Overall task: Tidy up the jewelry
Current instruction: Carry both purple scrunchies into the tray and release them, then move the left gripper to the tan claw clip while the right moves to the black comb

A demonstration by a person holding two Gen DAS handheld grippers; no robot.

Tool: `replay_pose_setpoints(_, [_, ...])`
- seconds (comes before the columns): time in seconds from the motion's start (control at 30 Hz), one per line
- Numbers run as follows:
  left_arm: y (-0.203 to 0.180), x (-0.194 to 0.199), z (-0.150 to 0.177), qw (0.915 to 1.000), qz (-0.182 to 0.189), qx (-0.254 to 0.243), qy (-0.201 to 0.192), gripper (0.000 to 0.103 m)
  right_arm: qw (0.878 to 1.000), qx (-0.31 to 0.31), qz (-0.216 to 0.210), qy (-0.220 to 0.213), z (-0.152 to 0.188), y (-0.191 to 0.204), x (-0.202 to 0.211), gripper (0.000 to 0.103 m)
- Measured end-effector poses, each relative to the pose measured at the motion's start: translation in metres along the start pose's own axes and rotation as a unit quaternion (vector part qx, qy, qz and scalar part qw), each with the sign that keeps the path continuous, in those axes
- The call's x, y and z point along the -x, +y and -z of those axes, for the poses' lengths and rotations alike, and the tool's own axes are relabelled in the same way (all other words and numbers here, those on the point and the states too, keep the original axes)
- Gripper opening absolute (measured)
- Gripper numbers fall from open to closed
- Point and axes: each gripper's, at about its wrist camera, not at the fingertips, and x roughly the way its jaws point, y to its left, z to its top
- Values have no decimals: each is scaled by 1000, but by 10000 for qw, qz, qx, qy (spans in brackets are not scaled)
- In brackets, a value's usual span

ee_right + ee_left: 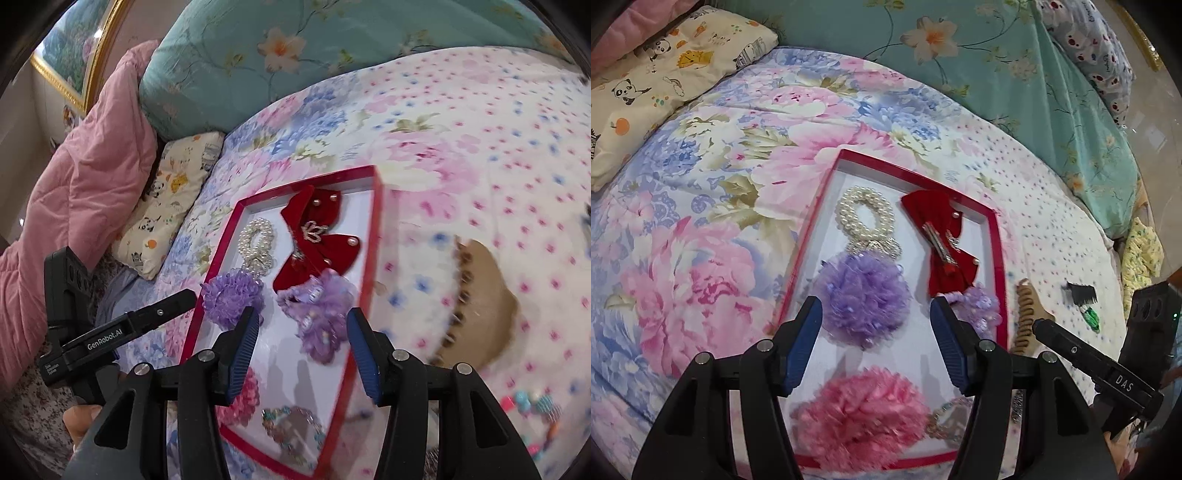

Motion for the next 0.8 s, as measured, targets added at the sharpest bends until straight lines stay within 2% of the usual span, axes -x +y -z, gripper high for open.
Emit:
replay_pose_setpoints(0.5, [-61, 18, 22, 9980, 400, -478, 101, 60, 9971, -515, 274, -487, 24, -49, 80, 53])
replay_pose_setpoints(0.57, [-70, 17, 25, 9973, 441, -568, 129, 69, 9962, -578, 328, -563, 26, -56, 89, 53])
replay_pose_setpoints(0.8, [-107, 11, 33, 9940, 609, -877, 244, 70, 9912, -882, 589, -789, 35, -91, 121, 53])
